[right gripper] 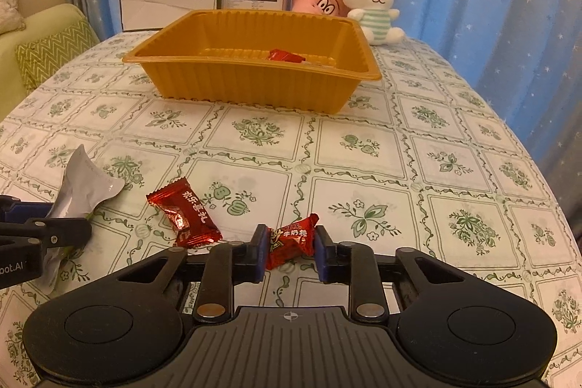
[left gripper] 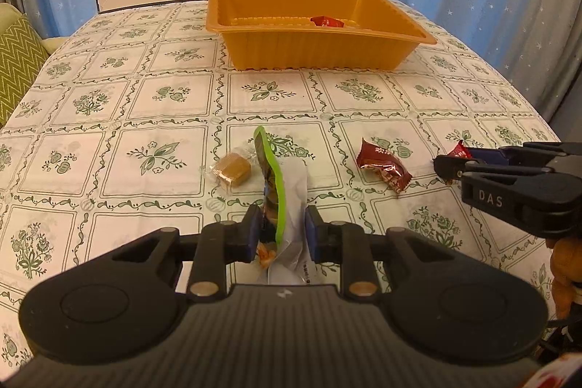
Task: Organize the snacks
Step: 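Grasp the small red candy with the right gripper while the left gripper holds the chocolate bar, then carry both candies over the orange tray and open both grippers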
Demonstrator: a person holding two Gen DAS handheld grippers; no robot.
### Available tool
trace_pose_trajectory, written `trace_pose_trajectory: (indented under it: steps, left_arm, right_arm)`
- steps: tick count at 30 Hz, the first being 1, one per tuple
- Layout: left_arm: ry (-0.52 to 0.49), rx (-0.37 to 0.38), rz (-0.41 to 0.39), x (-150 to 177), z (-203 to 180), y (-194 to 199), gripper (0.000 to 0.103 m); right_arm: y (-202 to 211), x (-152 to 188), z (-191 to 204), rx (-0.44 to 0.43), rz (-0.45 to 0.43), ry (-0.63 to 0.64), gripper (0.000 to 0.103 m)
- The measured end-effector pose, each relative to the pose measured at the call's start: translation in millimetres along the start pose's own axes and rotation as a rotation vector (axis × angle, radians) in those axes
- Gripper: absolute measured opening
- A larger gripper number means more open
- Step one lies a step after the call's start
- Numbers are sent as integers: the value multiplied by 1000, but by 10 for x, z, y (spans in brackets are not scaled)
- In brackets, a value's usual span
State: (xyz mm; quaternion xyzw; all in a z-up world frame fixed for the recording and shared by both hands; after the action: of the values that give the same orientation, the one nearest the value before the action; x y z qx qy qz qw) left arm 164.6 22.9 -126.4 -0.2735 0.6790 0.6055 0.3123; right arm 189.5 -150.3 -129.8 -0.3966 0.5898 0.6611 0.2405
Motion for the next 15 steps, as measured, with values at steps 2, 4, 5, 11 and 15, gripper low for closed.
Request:
trace_pose_trajectory:
  steps: [2,4,5,11,15]
  left_arm:
    - [2,0,-1,-1,0,5,23]
    - [3,-1,-6,-10,0,23,23]
    - [4,-1,-10,-16,0,38,23]
    - [5,4,-36,-92,-12,154,23]
    - [3,6,-58,-165,-28,240,23]
  right_arm:
    - [22,0,-1,0,-4,-4,24]
    - [55,-7,-6,2,-13,-8,24]
    - [78,-15,-6,3,-19,-7,24]
    - [219,-97,0,-5,-54,-12,24]
    - [320,-166,16,-9,-80,-13,24]
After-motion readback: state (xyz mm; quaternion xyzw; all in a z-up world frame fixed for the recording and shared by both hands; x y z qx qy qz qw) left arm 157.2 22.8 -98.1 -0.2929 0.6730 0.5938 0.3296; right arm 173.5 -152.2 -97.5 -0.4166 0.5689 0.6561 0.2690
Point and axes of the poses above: each gripper's, at about its wrist camera, not at the fingertips, and y roughly against the way its jaws point, z to its left, x to its underside, the point moved 2 cm from there along -y, roughly the way its jaws point, and after that the axes turned 7 degrees about -z, right-handed, at the moved point
